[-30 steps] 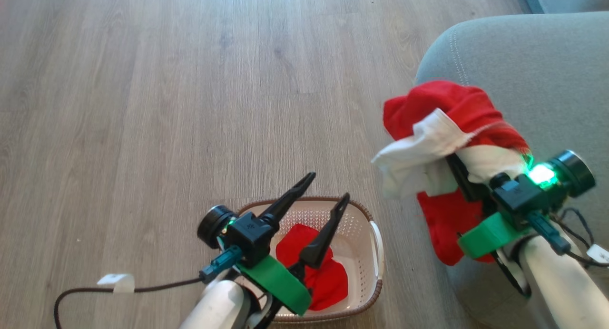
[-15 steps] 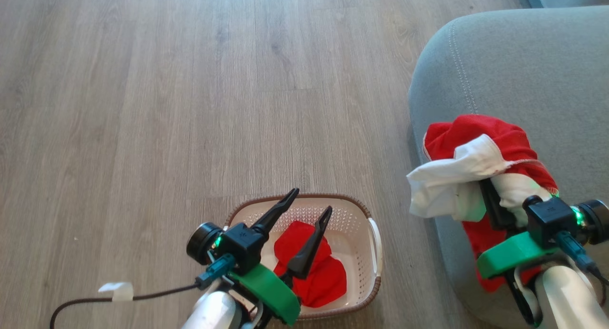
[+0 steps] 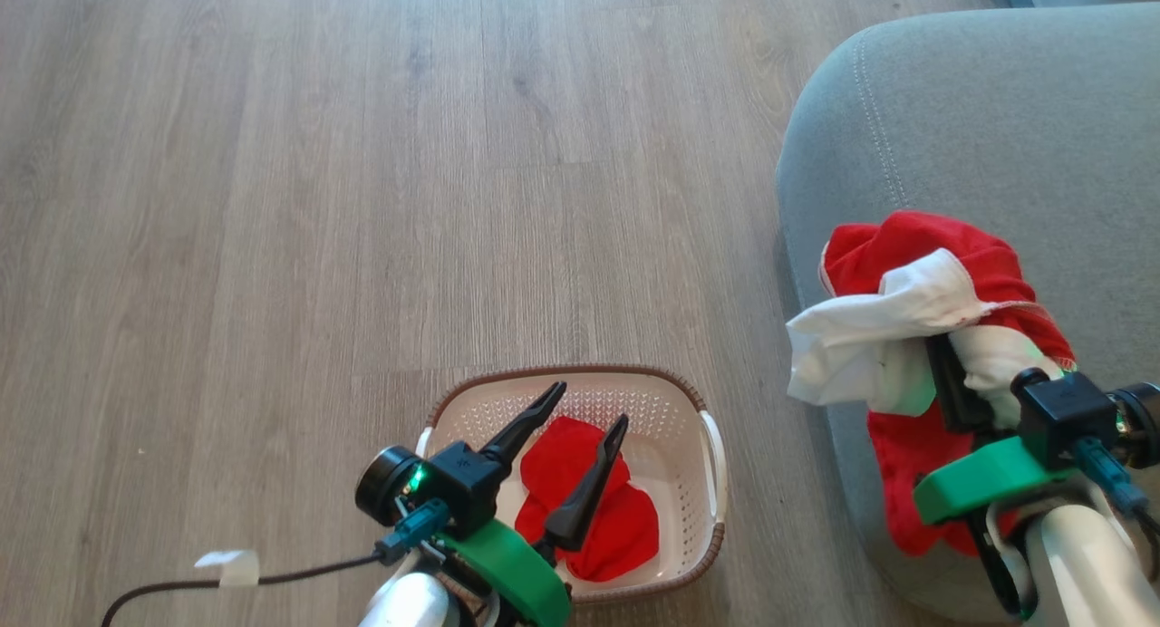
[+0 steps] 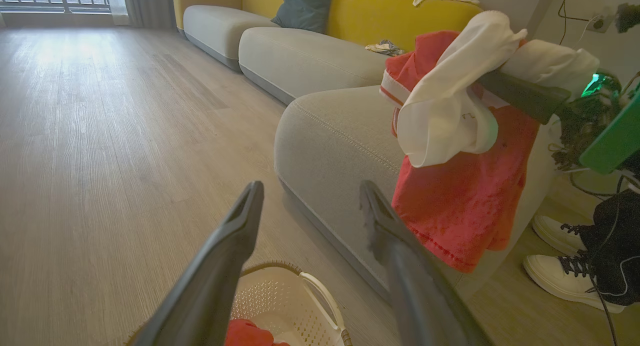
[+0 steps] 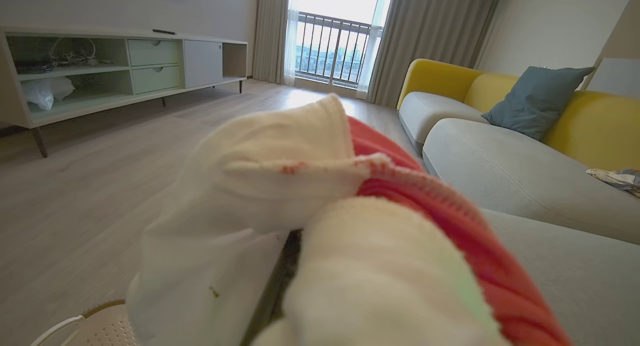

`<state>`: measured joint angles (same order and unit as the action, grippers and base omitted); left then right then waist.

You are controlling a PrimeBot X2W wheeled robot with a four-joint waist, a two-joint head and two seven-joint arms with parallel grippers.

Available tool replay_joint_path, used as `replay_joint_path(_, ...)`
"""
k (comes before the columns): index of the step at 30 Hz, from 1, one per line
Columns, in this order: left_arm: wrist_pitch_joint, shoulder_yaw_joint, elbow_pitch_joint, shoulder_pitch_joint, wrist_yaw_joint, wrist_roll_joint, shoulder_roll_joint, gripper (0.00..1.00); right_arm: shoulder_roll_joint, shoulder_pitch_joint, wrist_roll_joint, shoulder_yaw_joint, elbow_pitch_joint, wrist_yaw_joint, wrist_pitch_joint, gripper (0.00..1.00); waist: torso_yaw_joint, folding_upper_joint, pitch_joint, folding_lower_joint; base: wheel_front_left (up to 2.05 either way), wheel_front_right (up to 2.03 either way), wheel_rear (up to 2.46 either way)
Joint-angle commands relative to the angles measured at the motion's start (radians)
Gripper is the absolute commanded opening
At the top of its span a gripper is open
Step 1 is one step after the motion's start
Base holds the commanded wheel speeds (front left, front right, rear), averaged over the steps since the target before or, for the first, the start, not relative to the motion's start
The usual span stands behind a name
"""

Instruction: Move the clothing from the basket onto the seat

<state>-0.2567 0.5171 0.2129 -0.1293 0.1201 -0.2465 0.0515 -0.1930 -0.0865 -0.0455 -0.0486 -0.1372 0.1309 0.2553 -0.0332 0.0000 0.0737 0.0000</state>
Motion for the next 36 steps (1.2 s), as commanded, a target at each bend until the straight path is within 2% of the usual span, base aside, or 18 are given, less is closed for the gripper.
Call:
replay_joint_path(1, -0.005, -0.034, -0.031, -0.023, 0.000, -0.004, -0.001, 1.00, -0.008, -0.008, -0.005, -0.013, 0.038, 0.000, 0.006, 0.00, 0.000, 0.0000, 0.000, 0.0000, 0.00, 0.00, 0.00)
replay_joint_path(9, -0.005, -0.027, -0.036, -0.027, -0.002, -0.005, -0.001, 1.00, -0.009, -0.012, 0.002, -0.018, 0.042, 0.000, 0.006, 0.00, -0.021, 0.0000, -0.004, 0.0000, 0.00, 0.00, 0.00)
replay_joint_path(15, -0.005, -0.024, -0.048, -0.029, -0.008, 0.012, -0.001, 1.00, -0.010, -0.025, 0.017, -0.012, 0.066, 0.000, 0.006, 0.00, -0.081, 0.0000, -0.003, 0.0000, 0.00, 0.00, 0.00)
replay_joint_path(21, -0.005, -0.021, -0.060, -0.044, -0.010, 0.020, -0.001, 1.00, -0.012, -0.041, 0.025, -0.015, 0.095, 0.000, 0.006, 0.00, -0.183, 0.0000, 0.015, 0.0000, 0.00, 0.00, 0.00)
replay_joint_path(22, -0.005, -0.018, -0.064, -0.056, -0.010, 0.026, -0.001, 1.00, -0.011, -0.045, 0.028, -0.012, 0.106, 0.000, 0.006, 0.00, -0.220, 0.0000, 0.028, 0.0000, 0.00, 0.00, 0.00)
replay_joint_path(29, -0.005, -0.013, -0.066, -0.084, -0.008, 0.048, -0.001, 1.00, -0.002, -0.056, 0.043, -0.002, 0.126, 0.000, 0.006, 0.00, -0.356, 0.0000, 0.059, 0.0000, 0.00, 0.00, 0.00)
replay_joint_path(36, -0.005, 0.002, -0.064, -0.108, -0.011, 0.066, -0.001, 1.00, 0.005, -0.056, 0.049, 0.020, 0.131, 0.000, 0.006, 0.00, -0.458, 0.0000, 0.087, 0.0000, 0.00, 0.00, 0.00)
